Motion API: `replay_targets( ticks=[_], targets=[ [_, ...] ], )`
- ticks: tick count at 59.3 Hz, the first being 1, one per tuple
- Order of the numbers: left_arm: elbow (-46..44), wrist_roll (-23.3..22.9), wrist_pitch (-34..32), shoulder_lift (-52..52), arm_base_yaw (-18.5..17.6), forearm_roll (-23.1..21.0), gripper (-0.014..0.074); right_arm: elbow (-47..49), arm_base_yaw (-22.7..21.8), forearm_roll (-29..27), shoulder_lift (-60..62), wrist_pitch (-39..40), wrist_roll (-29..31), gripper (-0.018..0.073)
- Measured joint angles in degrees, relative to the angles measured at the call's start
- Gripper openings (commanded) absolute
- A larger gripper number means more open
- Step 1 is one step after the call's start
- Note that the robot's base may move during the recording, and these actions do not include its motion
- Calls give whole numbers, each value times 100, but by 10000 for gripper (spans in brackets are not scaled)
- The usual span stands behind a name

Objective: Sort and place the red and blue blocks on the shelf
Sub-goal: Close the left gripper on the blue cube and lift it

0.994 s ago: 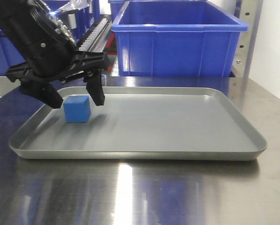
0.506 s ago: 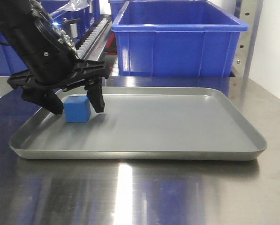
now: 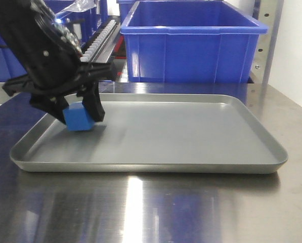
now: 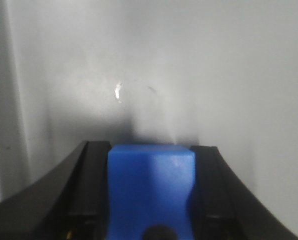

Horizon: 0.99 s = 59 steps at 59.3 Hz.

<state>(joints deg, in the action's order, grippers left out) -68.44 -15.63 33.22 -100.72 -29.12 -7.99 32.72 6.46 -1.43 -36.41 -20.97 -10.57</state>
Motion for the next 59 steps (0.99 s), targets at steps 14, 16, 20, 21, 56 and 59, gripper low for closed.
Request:
replay_targets(
  ticks=[14,16,20,21,56,59],
  targets=[
    [10,0,136,890,379,-10,123,0,0,0,0,0,0,58],
    [10,0,162,1031,481,12,123,0,0,0,0,0,0,58],
    [22,0,177,1411,668,96,123,0,0,0,0,0,0,58],
    [22,0,177,1492,711,114,123,0,0,0,0,0,0,58],
    [2245,0,-363,4985,1631,629,122,0,0,0,0,0,0,58],
    [2444,0,-377,5161,1631,629,122,0,0,0,0,0,0,58]
  ],
)
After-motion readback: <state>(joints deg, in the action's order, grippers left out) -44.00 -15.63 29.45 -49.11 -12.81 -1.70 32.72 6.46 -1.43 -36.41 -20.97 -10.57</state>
